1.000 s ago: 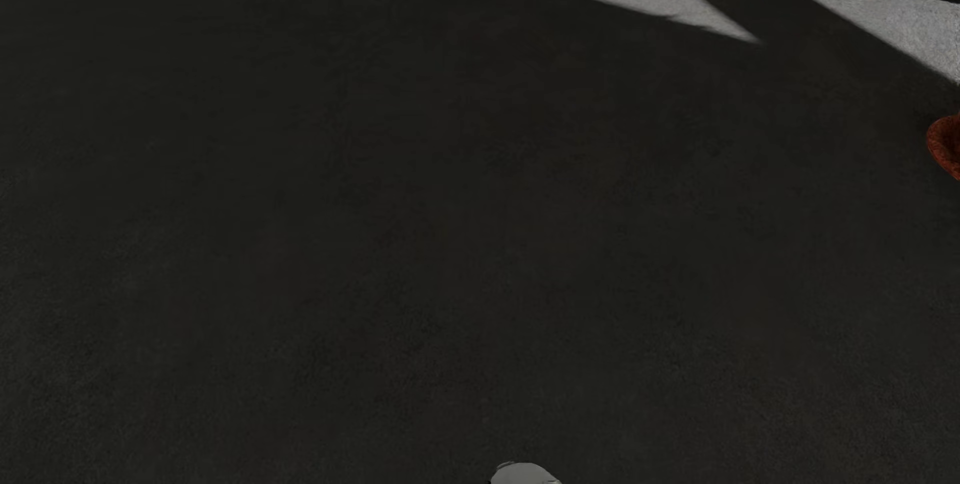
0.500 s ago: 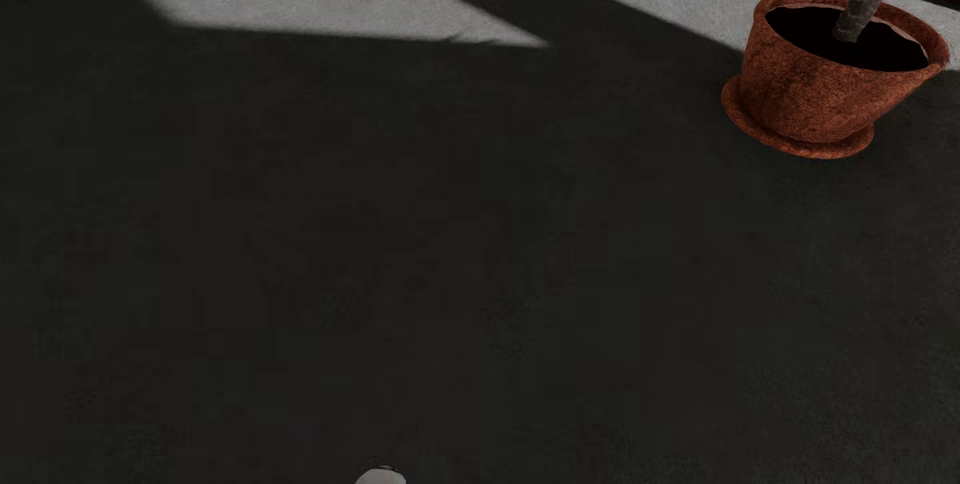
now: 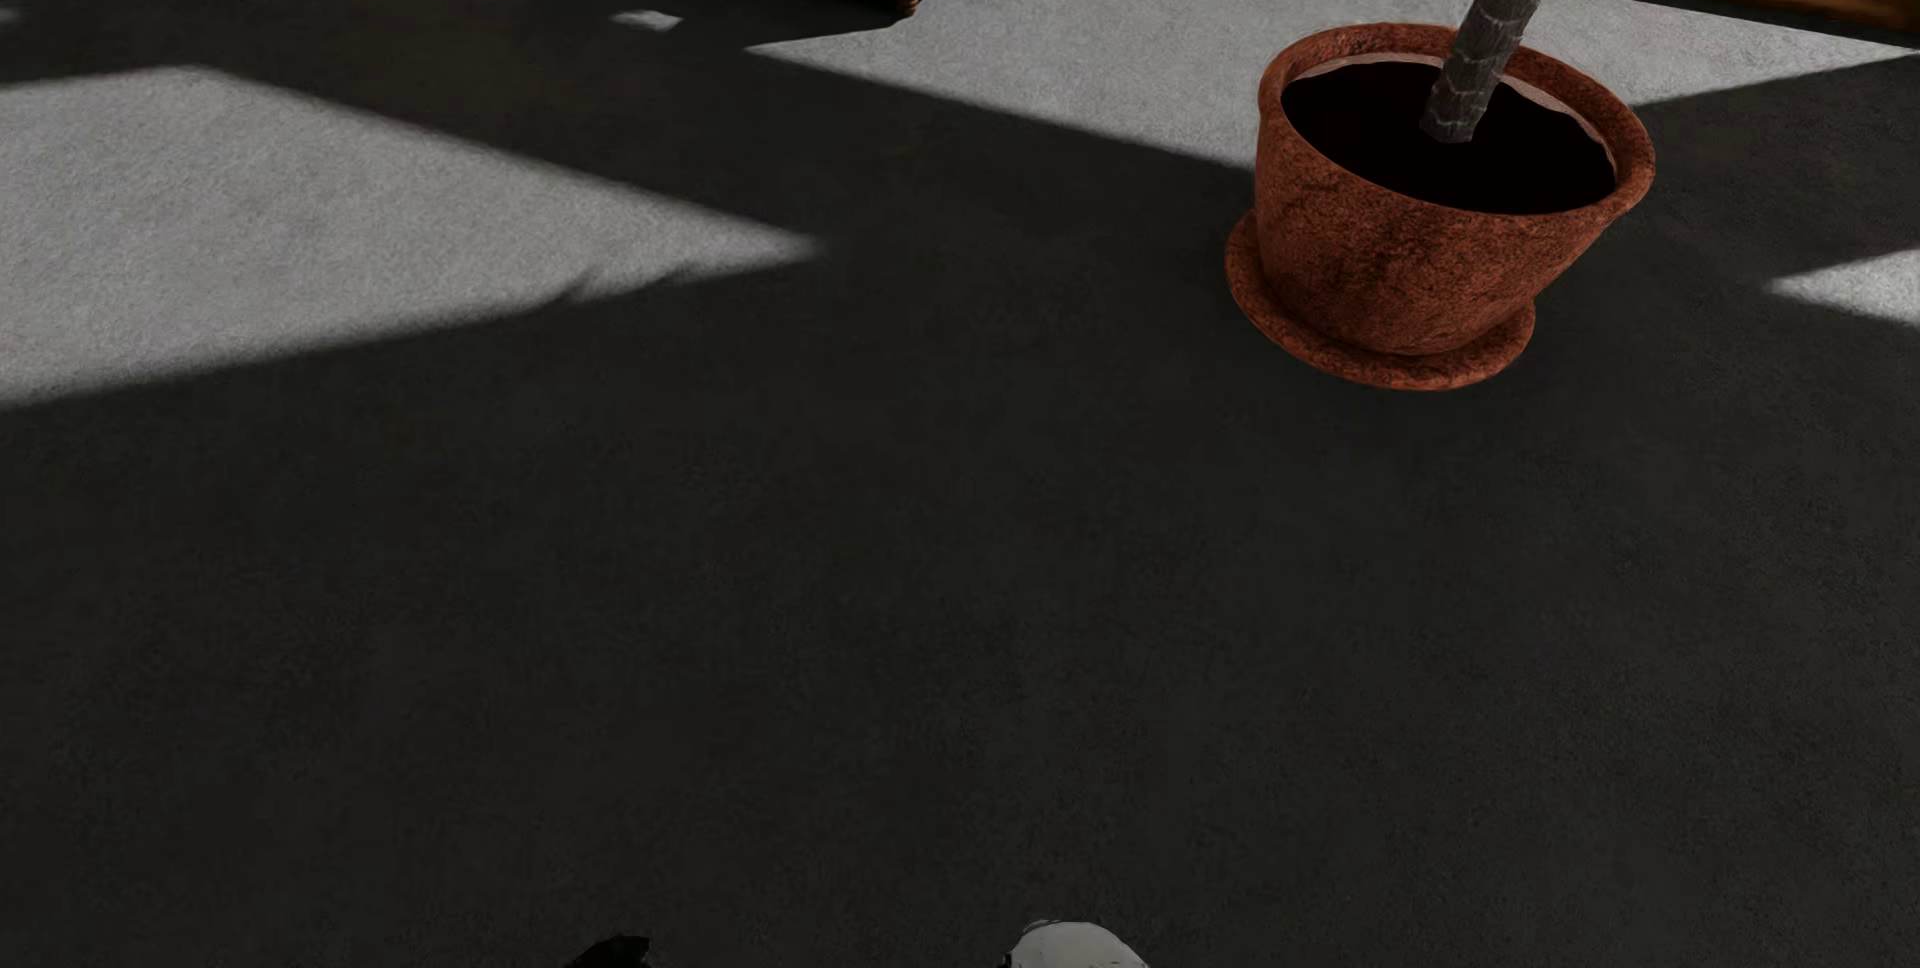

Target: Walk to the sofa

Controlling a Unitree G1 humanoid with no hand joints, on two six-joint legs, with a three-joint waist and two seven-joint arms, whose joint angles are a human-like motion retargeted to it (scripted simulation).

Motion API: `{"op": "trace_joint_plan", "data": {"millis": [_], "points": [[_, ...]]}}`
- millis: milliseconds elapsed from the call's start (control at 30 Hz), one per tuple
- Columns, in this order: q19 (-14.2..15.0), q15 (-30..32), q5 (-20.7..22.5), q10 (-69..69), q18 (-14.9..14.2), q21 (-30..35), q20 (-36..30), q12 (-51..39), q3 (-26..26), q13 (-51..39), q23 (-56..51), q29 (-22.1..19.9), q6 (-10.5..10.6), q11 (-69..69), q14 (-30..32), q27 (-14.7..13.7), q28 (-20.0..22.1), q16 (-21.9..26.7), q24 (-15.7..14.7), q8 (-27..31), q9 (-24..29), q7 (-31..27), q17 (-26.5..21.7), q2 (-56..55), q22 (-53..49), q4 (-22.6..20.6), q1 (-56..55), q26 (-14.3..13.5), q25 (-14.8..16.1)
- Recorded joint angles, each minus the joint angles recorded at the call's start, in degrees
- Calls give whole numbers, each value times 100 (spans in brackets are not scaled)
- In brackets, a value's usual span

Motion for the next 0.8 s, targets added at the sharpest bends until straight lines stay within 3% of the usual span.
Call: {"op": "trace_joint_plan", "data": {"millis": [67,100,167,200,233,267,333,367,400,467,500,533,567,600,633,700,733,767,800], "points": [[0,282,-222,-96,0,-122,177,-516,-433,99,206,0,-21,-2109,-536,0,0,115,0,0,-160,0,-54,-405,-370,61,610,0,0],[0,152,-335,-42,0,-210,298,-660,-591,169,294,0,19,-2323,-577,0,0,144,0,0,-199,0,-74,-613,-542,184,893,0,0],[0,252,-355,503,0,-233,522,-614,-923,296,514,0,161,-1361,50,0,0,54,0,0,-138,0,-83,-817,-801,619,1364,0,0],[0,634,-260,1236,0,-215,590,-451,-942,334,695,0,305,-708,936,0,0,-94,0,0,-285,0,-58,-986,-798,754,1191,0,0],[0,767,-15,2337,0,-80,559,-256,-767,290,931,0,476,-82,2102,0,0,-272,0,0,-296,0,-25,-933,-638,889,869,0,0],[0,523,363,3709,0,-149,486,-21,-537,222,902,0,563,26,2915,0,0,-328,0,0,-94,0,14,-405,-572,945,423,0,0],[0,194,662,5687,0,-226,-152,139,10,84,511,0,525,-342,2072,0,0,-509,0,0,61,0,163,680,-4,721,-894,0,0],[0,185,573,5731,0,-355,96,438,371,27,129,0,331,-744,1883,0,0,-679,0,0,18,0,271,1259,228,402,-1599,0,0],[0,186,592,5135,0,-476,-90,702,770,-15,-309,0,244,-1198,2092,0,0,-697,0,0,40,0,311,1902,446,271,-2124,0,0],[0,140,399,2696,0,-561,-474,1205,1469,-215,-1262,0,69,-1861,2975,0,0,-666,0,0,24,0,304,2964,823,107,-2915,0,0],[0,32,358,1469,0,-592,-530,1394,1723,-447,-1692,0,99,-1997,2684,0,0,-659,0,0,-17,0,256,3295,991,211,-3224,0,0],[0,-157,352,506,0,-570,-1214,1456,1926,-730,-1979,0,146,-2097,1221,0,0,-557,0,0,-49,0,166,3605,1195,293,-3388,0,0],[0,-372,278,309,0,-680,-1408,1645,2159,-922,-2272,0,175,-2060,-317,0,0,-505,0,0,-84,0,116,3900,1254,429,-3581,0,0],[0,-504,237,377,0,-826,-1565,1797,2399,-1088,-2425,0,206,-2024,-747,0,0,-460,0,0,-73,0,103,4151,1304,633,-3791,0,0],[0,-346,104,369,0,-1015,-1705,1910,2543,-1118,-2508,0,142,-1956,-186,0,0,-448,0,0,0,0,146,4509,1456,623,-3946,0,0],[0,1036,-239,908,0,-1230,-1606,2089,2613,-936,-2361,0,-66,-1104,2498,0,0,-501,0,0,-244,0,265,4431,1672,302,-4290,0,0],[0,2058,-464,1361,0,-1172,-1682,2116,2408,-801,-2095,0,-272,-189,2997,0,0,-513,0,0,-268,0,357,4216,1757,-57,-4205,0,0],[0,2613,-506,1697,0,-978,-1741,2031,2155,-718,-1700,0,-396,847,2879,0,0,-473,0,0,-155,0,440,3888,1739,-332,-3876,0,0],[0,2121,-504,1660,0,-742,-1918,1797,1957,-716,-1302,0,-412,1982,2603,0,0,-447,0,0,-43,0,485,3280,1643,-515,-3376,0,0]]}}
